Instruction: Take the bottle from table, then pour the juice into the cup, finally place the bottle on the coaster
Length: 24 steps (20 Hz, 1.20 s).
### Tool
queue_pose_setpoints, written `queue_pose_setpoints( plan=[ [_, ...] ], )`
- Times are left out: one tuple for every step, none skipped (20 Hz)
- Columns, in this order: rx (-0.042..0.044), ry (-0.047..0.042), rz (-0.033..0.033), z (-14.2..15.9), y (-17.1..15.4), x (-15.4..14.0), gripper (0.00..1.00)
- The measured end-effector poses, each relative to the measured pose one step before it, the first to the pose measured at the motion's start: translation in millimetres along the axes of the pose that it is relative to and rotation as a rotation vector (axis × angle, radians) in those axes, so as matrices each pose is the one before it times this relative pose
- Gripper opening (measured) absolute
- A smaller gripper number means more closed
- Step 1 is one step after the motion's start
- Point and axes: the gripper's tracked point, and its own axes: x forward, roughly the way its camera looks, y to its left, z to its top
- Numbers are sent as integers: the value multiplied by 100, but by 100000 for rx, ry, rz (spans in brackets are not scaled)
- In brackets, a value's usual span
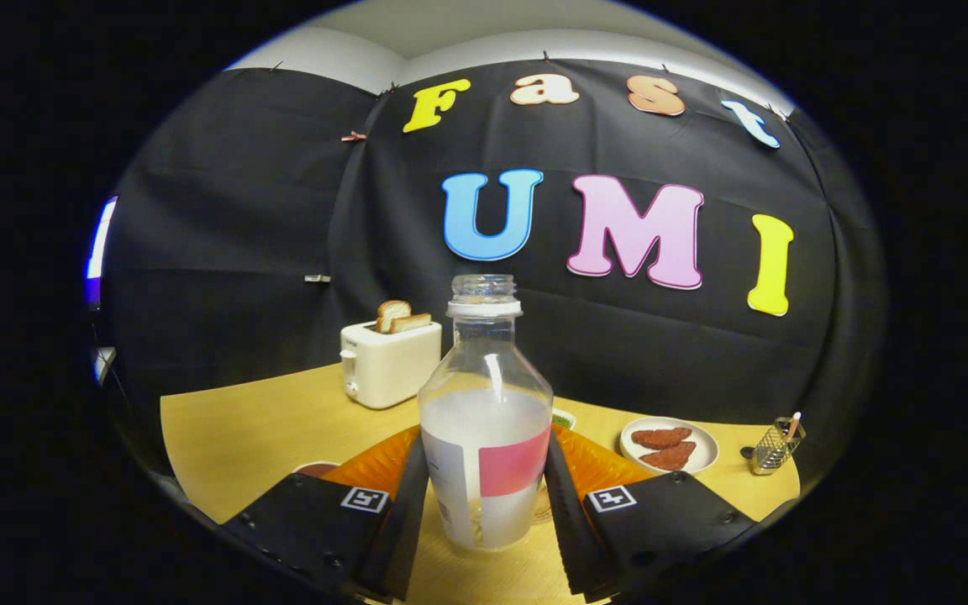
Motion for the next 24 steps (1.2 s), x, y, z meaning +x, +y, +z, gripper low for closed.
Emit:
queue_pose_setpoints(
  plan=[
    [1370,-1582,-519,225,-622,767,70],
    [1627,-1433,-1021,109,-693,920,70],
    [1922,-1687,-645,-12,-698,777,70],
    [1265,-1033,-415,-201,-482,822,70],
    [1172,-444,-652,-688,-557,635,70],
    [742,23,-387,-607,-441,630,70],
    [552,265,-918,-960,-719,759,71],
    [557,267,-820,-756,-513,709,71],
    [558,-165,-655,-667,-470,701,70],
    [691,15,-634,-606,-369,442,71],
    [848,130,-331,-677,-343,488,70],
    [675,386,-400,-735,-243,324,71],
    [490,324,-560,-594,-306,393,71],
    [490,567,-276,-706,-148,254,71],
    [328,682,-73,-679,-31,279,71],
    [-231,803,540,-643,204,72,71],
    [-802,494,205,-554,17,188,71],
    [-604,-72,362,-302,-6,-6,71],
    [58,37,475,-255,11,94,71],
    [194,537,-8,-339,-38,96,72],
    [21,559,-271,-331,-146,144,72],
    [185,428,-318,-252,-75,-15,72],
    [274,411,-326,-165,-156,76,72],
    [389,274,-345,-71,-153,55,72]
  ],
)
